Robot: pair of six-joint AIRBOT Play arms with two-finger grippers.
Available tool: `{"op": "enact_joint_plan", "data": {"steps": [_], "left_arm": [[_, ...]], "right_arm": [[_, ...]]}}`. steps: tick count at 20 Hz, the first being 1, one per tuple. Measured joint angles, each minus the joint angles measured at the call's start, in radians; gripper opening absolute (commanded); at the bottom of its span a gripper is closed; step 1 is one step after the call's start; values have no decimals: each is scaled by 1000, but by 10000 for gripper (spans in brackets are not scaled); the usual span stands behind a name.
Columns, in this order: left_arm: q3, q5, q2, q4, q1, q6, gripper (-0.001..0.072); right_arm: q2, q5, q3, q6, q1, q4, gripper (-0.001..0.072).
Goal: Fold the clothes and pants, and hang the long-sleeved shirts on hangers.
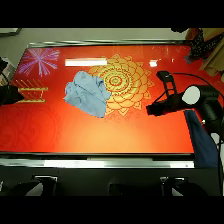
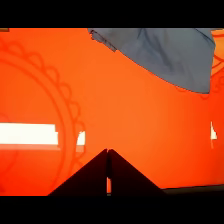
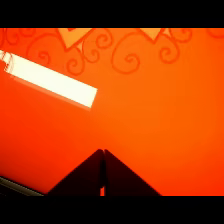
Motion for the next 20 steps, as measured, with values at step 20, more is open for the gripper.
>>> {"op": "enact_joint_plan", "data": {"steps": [20], "left_arm": [[0, 1, 0, 2, 0, 126, 25]], "right_arm": [[0, 0, 0, 0, 0, 0, 40]]}}
